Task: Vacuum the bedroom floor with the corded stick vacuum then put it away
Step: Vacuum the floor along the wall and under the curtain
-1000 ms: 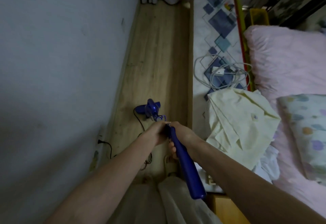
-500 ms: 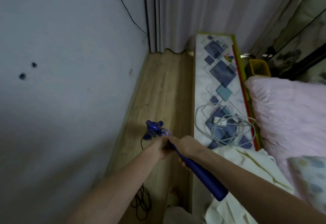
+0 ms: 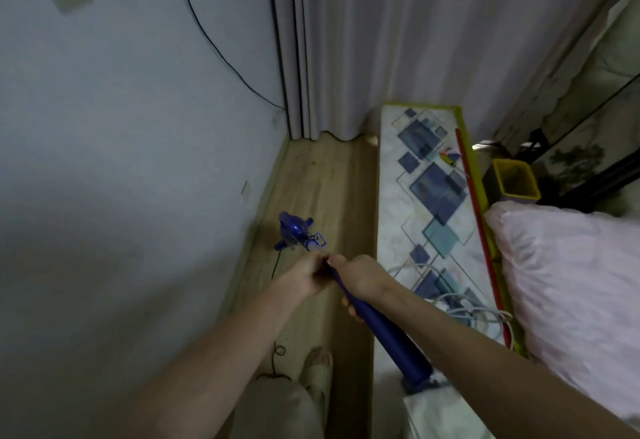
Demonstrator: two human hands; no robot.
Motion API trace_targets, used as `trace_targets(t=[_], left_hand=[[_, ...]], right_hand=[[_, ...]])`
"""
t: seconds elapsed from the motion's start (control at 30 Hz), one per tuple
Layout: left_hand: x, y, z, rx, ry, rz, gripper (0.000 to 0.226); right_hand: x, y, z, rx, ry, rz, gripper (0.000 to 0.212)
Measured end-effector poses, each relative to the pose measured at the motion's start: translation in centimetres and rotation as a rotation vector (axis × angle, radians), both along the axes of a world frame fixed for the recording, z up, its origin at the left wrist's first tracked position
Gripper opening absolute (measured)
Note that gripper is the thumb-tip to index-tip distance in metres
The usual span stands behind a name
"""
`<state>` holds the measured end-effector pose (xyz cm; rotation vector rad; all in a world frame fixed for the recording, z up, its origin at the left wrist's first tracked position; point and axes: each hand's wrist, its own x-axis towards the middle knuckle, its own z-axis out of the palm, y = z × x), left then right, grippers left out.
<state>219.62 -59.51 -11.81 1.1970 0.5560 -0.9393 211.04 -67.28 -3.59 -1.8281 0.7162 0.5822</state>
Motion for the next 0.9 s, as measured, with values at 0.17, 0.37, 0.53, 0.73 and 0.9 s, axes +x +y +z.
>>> trace_targets(t=[0.17,0.37,0.53,0.73,0.9], left_hand=[[9.1,-3.5,0.3,-0.076,-0.065,-0.048,0.055],[22.1,-8.7,-0.1,-0.040,-0.042,-0.049,0.036],[31.4,-13.2,0.4,-0.038,-0.025,-0.065,0.038],[40.4,-19.4,-1.2,-0.042,0.013,-0.061,0.039],[48.5,-25.5,-2.9,0.009,0.016,-0.020,0.041]], right_hand=[[9.0,-3.7,-0.4,-0.004,-0.013,-0.040,0.048],[22.1,-8.6,-0.7,-0.028,0.010,-0.053,0.046],[31.4,-12.8,0.2,-0.055,0.027,-0.036,0.048],[40.4,-19.1,-0.5,-0.038,0.047,-0.053,0.048],[48.9,-25.2,-2.5,-0.028,0.062,-0.046,0.049]])
